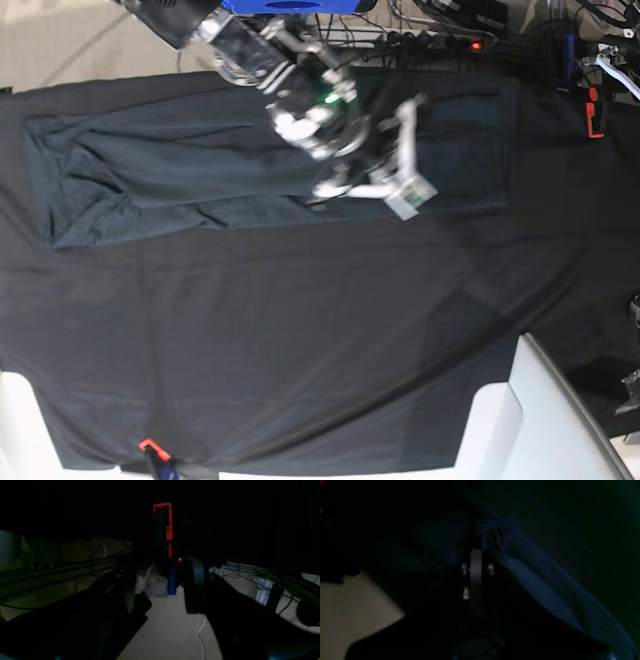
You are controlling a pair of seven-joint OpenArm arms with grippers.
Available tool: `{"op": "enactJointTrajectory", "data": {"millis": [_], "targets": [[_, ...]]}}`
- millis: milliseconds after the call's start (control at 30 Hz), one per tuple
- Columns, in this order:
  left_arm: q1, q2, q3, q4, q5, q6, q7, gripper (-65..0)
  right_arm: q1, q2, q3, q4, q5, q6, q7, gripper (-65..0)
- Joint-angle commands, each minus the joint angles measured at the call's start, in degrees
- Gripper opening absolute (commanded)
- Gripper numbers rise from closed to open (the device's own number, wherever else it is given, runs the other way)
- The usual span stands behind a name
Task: Fold the T-shirt properly
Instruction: 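Drag the right gripper across the folded band toward the left gripper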
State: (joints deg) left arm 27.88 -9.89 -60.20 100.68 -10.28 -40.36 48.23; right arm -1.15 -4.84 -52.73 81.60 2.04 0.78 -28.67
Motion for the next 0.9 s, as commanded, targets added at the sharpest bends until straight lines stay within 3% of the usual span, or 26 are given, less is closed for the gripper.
{"op": "enactJointTrajectory", "data": {"millis": [0,167,333,733,800,867], "targets": [[0.3,-1.05,-0.41,0.81,-0.13,0.36,-0.71,-36.0,1.1,-0.92,-0.59,0.9,0.37,-0.03,1.19,-64.4],[0.3,-1.05,-0.41,0.72,-0.13,0.36,-0.71,-36.0,2.6,-2.06,-1.29,-1.3,0.37,-0.03,1.19,-64.4],[0.3,-1.05,-0.41,0.72,-0.13,0.36,-0.71,-36.0,5.32,-2.85,-7.36,-4.02,0.37,-0.12,1.28,-64.4],[0.3,-0.97,-0.41,0.72,-0.13,0.36,-0.71,-36.0,7.08,-3.29,-7.53,-3.76,0.37,-1.44,1.54,-63.8],[0.3,-0.97,-0.41,0.72,-0.13,0.36,-0.71,-36.0,7.08,-3.29,-7.53,-3.49,0.37,-1.44,1.54,-58.5],[0.3,-0.88,-0.41,0.72,-0.13,0.36,-0.71,-36.0,7.08,-3.38,-7.62,-2.44,0.37,-1.44,1.54,-47.4]]}}
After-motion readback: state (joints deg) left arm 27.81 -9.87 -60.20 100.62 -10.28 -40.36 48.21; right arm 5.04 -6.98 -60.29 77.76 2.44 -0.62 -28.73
